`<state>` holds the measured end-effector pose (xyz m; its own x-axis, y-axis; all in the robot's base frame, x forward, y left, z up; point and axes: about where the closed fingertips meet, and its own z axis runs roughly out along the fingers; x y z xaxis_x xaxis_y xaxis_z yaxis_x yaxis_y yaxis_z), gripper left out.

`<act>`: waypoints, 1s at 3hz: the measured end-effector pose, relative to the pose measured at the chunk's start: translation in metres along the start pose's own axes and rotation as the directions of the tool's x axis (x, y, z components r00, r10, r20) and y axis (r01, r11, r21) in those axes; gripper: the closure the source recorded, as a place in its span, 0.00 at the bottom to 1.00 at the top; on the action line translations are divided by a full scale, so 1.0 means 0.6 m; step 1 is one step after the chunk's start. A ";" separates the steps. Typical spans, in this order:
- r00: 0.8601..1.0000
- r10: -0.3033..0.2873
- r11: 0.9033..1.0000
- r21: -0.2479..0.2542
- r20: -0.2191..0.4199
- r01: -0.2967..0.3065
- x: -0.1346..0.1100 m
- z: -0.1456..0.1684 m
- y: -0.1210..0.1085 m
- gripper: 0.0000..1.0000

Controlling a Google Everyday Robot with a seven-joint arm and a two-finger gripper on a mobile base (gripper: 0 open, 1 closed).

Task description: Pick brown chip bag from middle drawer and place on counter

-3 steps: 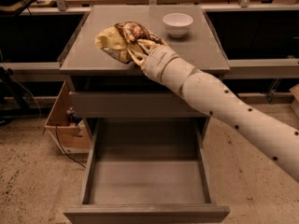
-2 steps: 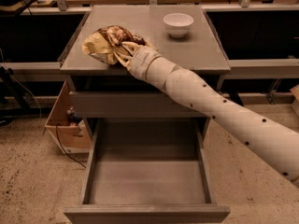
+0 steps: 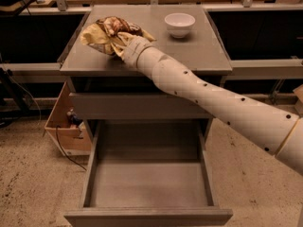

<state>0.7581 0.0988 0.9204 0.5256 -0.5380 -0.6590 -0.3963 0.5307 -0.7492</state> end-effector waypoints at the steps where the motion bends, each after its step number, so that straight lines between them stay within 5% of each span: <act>1: 1.000 0.002 0.998 0.057 -0.019 -0.001 0.003 0.019 -0.017 0.59; 3: 1.000 0.004 0.998 0.064 -0.020 -0.003 0.004 0.021 -0.019 0.05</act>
Offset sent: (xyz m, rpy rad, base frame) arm 0.0123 0.0009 0.0064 0.0202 -0.0172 -0.0463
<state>0.7732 0.0994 0.9285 0.5088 -0.5485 -0.6635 -0.3489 0.5733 -0.7414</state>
